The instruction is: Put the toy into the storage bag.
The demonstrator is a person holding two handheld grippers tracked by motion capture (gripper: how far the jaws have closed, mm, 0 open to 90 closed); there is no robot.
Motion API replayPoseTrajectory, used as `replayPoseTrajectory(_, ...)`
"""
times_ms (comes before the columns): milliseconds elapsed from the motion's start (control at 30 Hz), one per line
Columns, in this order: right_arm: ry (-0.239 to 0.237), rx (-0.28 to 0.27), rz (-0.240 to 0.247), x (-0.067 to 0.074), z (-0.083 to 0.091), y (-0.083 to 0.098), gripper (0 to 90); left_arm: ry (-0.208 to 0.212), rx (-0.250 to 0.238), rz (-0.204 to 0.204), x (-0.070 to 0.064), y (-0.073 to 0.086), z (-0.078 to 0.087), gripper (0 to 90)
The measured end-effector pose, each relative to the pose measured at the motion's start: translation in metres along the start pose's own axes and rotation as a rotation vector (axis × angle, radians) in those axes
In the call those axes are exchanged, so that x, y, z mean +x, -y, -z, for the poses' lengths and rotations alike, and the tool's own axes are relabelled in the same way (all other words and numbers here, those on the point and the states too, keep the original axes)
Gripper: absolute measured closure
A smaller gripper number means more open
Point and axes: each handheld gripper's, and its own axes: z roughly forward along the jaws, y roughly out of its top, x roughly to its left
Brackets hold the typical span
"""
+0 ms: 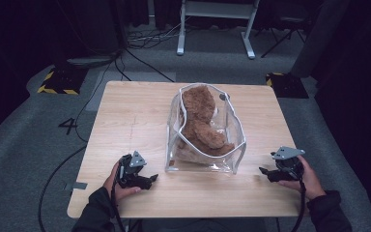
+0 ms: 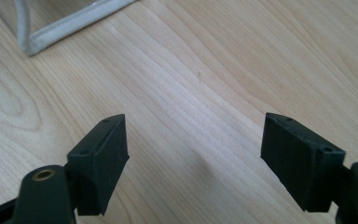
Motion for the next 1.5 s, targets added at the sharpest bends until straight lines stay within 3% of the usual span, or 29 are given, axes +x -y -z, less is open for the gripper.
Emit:
replayPoseTrajectory(467,-0.019,-0.040,-0.076,-0.003,-0.002,0.027,23.2,0.000,0.000,-0.001,0.000,0.000,0.000,14.7)
replayPoseTrajectory(667,-0.049,-0.064,-0.126,-0.006,-0.001,0.038,22.8,0.001,0.000,0.001,0.000,0.000,0.000,14.7)
replayPoseTrajectory(900,-0.080,-0.113,-0.250,-0.013,-0.004,0.052,15.6,0.001,0.000,0.000,0.000,0.000,0.000,14.6)
replayPoseTrajectory(1500,-0.064,-0.118,-0.262,-0.012,-0.004,0.053,14.7,-0.001,0.001,-0.009,0.000,0.000,0.000,14.6)
